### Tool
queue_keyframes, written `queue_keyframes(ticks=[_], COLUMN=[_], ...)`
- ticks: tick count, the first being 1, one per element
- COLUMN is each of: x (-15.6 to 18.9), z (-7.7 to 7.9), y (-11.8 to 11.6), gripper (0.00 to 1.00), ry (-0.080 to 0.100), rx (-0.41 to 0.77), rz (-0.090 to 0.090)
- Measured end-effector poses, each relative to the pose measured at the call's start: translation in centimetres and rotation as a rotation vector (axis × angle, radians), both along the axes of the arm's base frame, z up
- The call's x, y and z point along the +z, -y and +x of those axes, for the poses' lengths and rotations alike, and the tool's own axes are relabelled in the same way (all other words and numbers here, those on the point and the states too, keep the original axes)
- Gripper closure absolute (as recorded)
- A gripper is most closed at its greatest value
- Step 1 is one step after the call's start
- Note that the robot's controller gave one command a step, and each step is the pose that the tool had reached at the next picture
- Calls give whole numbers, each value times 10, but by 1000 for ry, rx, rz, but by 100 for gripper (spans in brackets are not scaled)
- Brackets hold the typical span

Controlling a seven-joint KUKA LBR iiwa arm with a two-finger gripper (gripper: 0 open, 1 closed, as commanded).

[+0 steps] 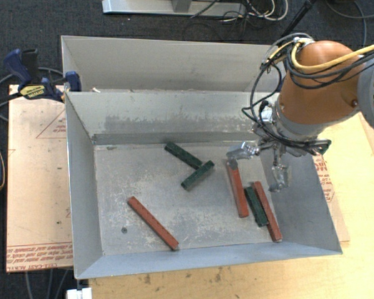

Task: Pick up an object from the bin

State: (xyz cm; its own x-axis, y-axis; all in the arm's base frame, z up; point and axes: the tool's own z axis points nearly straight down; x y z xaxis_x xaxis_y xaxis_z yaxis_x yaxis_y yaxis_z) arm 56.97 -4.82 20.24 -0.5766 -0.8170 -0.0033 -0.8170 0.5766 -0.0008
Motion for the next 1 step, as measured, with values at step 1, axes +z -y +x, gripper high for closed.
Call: queue_keyframes(ticks=[1], x=[-37], z=[48], y=[-46], gripper=[0], ry=[-1], rx=[229], rz=[2])
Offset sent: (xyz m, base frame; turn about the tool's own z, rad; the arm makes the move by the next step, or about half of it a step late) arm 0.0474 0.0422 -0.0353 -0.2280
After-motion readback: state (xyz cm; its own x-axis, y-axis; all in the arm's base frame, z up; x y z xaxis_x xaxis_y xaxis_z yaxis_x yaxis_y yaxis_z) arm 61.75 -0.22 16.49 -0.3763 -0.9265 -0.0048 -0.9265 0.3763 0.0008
